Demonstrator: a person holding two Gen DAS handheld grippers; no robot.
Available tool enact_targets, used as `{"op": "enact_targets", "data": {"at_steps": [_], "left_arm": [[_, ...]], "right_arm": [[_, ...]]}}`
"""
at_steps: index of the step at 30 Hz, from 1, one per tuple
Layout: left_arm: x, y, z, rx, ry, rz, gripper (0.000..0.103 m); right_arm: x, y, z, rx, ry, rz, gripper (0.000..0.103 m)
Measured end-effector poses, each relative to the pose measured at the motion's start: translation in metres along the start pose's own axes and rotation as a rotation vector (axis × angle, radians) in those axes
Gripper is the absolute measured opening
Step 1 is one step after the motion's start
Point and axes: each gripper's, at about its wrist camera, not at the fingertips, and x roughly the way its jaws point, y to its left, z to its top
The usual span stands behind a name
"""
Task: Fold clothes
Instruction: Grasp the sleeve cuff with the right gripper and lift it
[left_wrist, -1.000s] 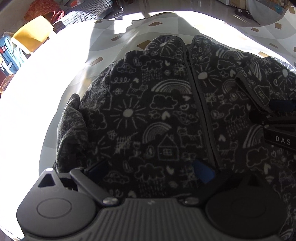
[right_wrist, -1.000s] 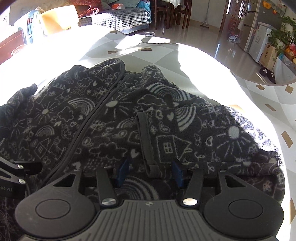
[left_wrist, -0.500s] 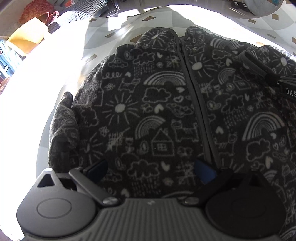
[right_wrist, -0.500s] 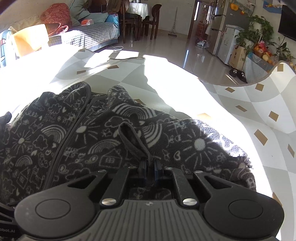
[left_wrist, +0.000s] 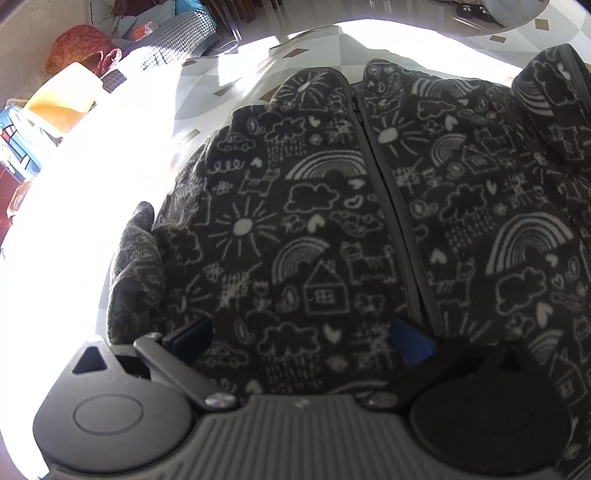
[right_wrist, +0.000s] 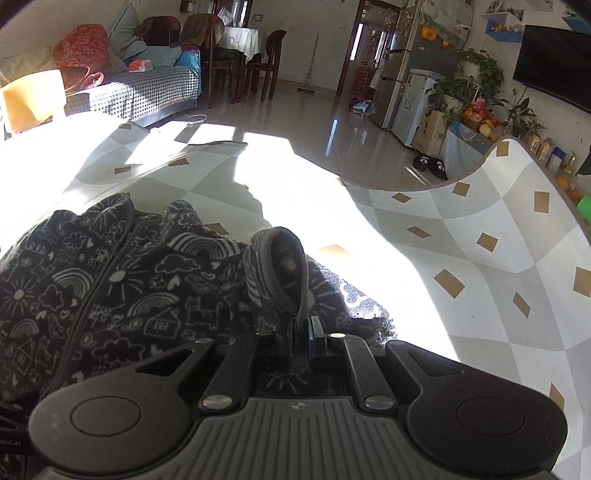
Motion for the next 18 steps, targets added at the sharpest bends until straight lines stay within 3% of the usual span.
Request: {"op": "enact_targets", "data": {"at_steps": [9, 15, 16, 18], "left_arm": [[0.000, 0.001, -0.007, -0.052, -0.038, 0.001, 0.103], [-0.001, 0.003, -0.020, -0.141, -0.079, -0.004, 0.103], [-0.001, 0.003, -0.020, -0.148, -0.079, -0.003, 0.103], [-0.001, 0.002, -0.020, -0.159, -0.080, 0.000, 0.103]], "right_arm": [[-0.012, -0.055, -0.018, 0.023, 0.033, -0.062, 0.008], [-0.004, -0.069, -0.037, -0.025, 0.158, -0.079, 0.008], [-0.006, -0.073, -0.038, -0.004, 0.158, -0.060, 0.009], [-0.013, -0.078, -0.039, 0.016, 0.139, -0.049, 0.020]]}}
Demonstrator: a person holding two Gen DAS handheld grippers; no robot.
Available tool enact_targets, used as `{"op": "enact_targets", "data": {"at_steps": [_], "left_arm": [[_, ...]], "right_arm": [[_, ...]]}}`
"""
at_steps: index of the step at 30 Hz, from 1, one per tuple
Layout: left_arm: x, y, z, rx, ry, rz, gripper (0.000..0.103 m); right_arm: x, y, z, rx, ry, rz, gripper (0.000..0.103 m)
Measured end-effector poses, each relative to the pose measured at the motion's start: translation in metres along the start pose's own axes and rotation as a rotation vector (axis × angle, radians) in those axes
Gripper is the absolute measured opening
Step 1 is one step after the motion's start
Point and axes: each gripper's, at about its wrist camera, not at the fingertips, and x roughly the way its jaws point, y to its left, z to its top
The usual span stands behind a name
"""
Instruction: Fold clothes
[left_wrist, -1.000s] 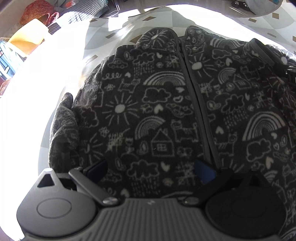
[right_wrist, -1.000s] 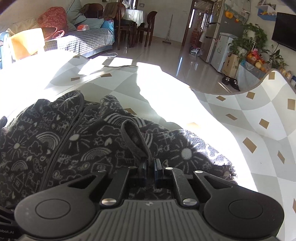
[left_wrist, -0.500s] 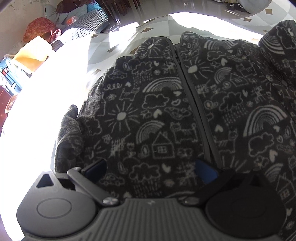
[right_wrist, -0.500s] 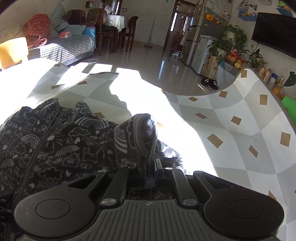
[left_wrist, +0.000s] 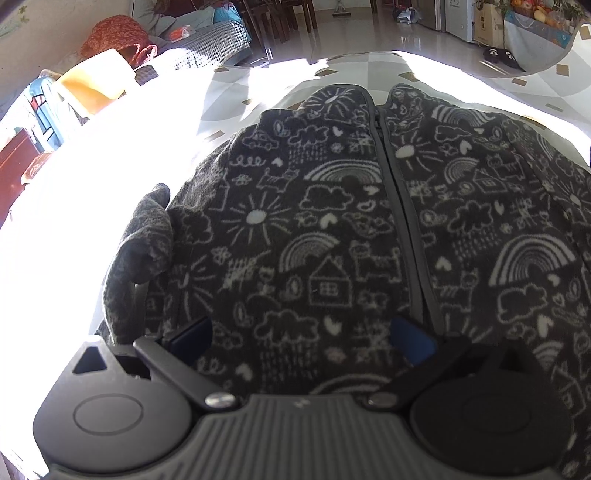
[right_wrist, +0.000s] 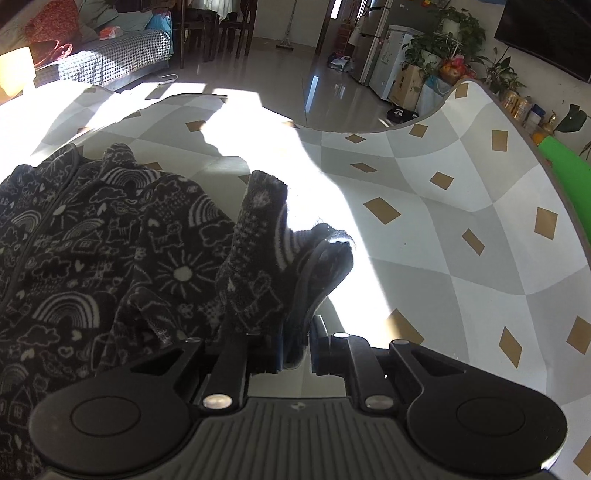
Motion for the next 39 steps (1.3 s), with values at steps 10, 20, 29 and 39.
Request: {"op": "enact_targets", "data": {"at_steps": [10, 20, 29, 39], "left_arm": [[-0.002, -0.005, -0.002, -0.027, -0.007, 0.028, 0.103], [0.000, -0.004, -0.002, -0.038, -0.001, 0.023, 0.103], [0.000, 0.000, -0.004, -0.051, 0.003, 0.006, 0.103], [0.004, 0.004, -0.003, -0.057, 0.005, 0.004, 0.103]], "right_arm": [[-0.018, -0.017, 0.012, 0.054, -0.144, 0.036, 0.038], [0.009, 0.020, 0.014, -0.092, -0.174, 0.159, 0.040], [0.054, 0.019, -0.001, -0.035, 0.075, 0.127, 0.042], [0.039, 0.022, -0.005, -0.097, 0.284, 0.091, 0.045]]}}
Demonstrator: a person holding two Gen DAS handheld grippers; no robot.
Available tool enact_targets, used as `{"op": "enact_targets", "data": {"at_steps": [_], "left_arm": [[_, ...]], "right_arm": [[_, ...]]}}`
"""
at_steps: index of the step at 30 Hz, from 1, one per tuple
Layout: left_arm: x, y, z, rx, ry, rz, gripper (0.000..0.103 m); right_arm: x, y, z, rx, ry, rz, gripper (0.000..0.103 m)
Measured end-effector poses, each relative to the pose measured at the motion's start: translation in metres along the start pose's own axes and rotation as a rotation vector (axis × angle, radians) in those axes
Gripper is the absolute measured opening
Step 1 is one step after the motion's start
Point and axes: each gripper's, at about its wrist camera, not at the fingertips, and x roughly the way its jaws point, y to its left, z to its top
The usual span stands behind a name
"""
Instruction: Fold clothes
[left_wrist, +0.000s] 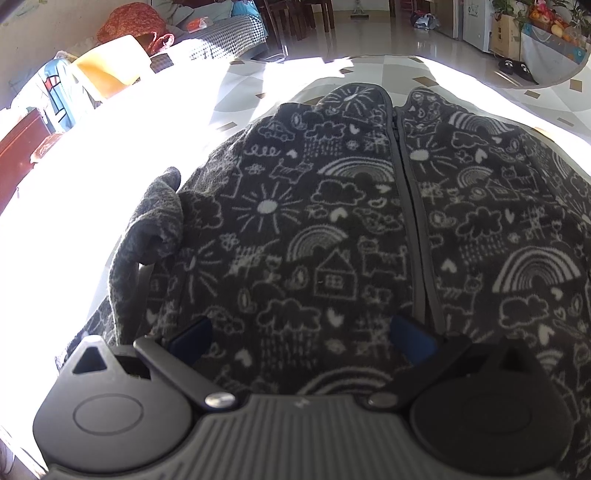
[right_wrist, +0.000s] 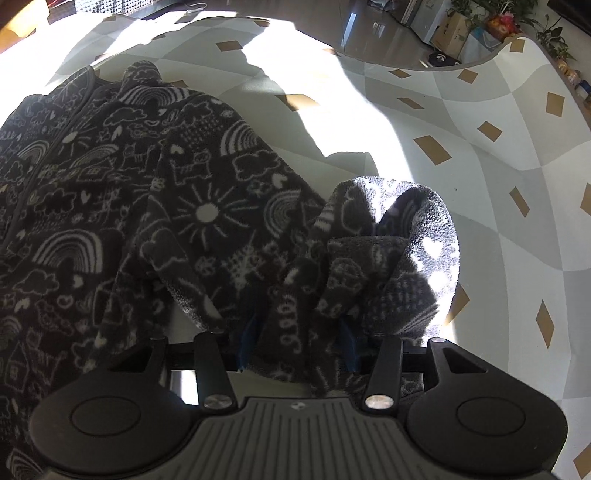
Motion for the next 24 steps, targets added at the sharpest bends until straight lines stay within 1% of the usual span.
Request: {"op": "enact_targets", "data": {"at_steps": [3, 5, 10, 13, 14, 17, 20, 22, 24], "left_arm": [[0.001, 0.002, 0.000, 0.000, 0.000, -0.003, 0.103], [0.001, 0.004, -0.001, -0.001, -0.001, -0.005, 0.103], [0.002, 0.009, -0.002, -0.011, 0.000, -0.012, 0.103], [0.003, 0.009, -0.002, -0.013, 0.008, -0.016, 0.103], [0.002, 0.009, -0.002, -0.010, 0.011, -0.017, 0.103], [-0.002, 0.005, -0.004, 0.035, 0.006, -0.001, 0.103], [-0.006, 0.001, -0.008, 0.096, -0.015, 0.050, 0.103], [-0.009, -0.001, -0.010, 0.130, -0.029, 0.081, 0.103], [-0.010, 0.000, -0.013, 0.148, -0.042, 0.105, 0.103]], "right_arm": [[-0.007, 0.003, -0.002, -0.036, 0.061, 0.026, 0.045], [-0.016, 0.001, -0.002, -0.051, 0.069, 0.043, 0.045], [-0.035, -0.034, 0.012, 0.069, -0.007, 0.086, 0.045], [-0.033, -0.051, 0.015, 0.135, -0.033, 0.071, 0.045], [-0.030, -0.053, 0.017, 0.136, -0.032, 0.066, 0.045], [-0.019, -0.048, 0.018, 0.090, 0.000, 0.048, 0.045], [-0.006, -0.038, 0.017, 0.019, 0.021, 0.025, 0.046], [0.000, -0.028, 0.012, -0.019, 0.013, -0.012, 0.047], [0.000, -0.017, 0.006, -0.047, -0.015, -0.041, 0.048]]}}
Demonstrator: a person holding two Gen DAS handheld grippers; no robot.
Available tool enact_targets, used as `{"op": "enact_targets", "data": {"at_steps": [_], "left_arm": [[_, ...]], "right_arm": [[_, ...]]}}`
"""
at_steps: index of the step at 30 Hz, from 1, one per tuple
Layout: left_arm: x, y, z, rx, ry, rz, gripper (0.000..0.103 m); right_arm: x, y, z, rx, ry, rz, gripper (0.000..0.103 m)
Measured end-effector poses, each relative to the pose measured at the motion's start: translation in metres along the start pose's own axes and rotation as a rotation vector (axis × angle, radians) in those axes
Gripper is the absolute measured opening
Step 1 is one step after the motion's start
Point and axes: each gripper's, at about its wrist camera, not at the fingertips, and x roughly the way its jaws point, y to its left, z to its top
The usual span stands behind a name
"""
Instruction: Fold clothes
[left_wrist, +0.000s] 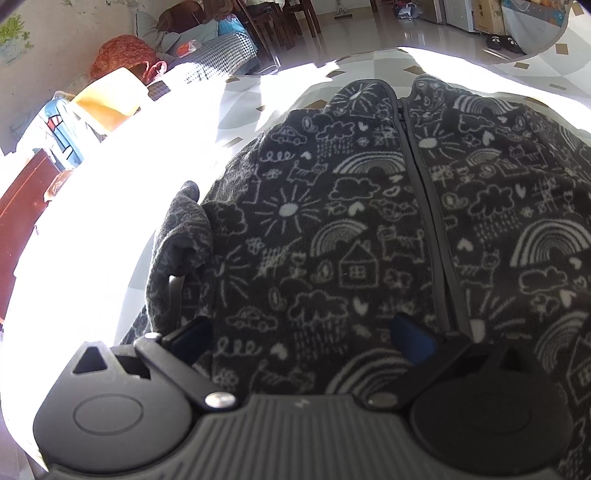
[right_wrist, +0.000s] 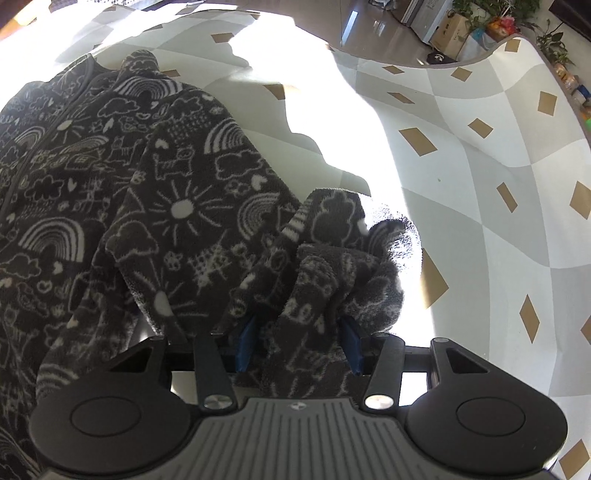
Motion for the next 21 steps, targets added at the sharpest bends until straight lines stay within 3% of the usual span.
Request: {"op": "enact_targets", "data": {"at_steps": [2, 8, 13, 21], "left_arm": [[0.001, 0.003, 0.000, -0.014, 0.005, 0.021, 0.103], [0.010, 0.010, 0.003, -0.020, 0.008, 0.139, 0.103], [0.015, 0.023, 0.008, -0.068, 0.030, 0.166, 0.103], [0.022, 0.032, 0.016, -0.132, 0.067, 0.261, 0.103]], "right_arm": [[-0.003, 0.013, -0.005, -0.033, -0.033, -0.022, 0.048], [-0.011, 0.046, -0.012, -0.110, -0.119, 0.067, 0.048], [-0.014, 0.057, -0.014, -0.246, -0.164, 0.079, 0.048], [-0.015, -0.017, -0.017, -0.035, -0.128, 0.167, 0.048]]}}
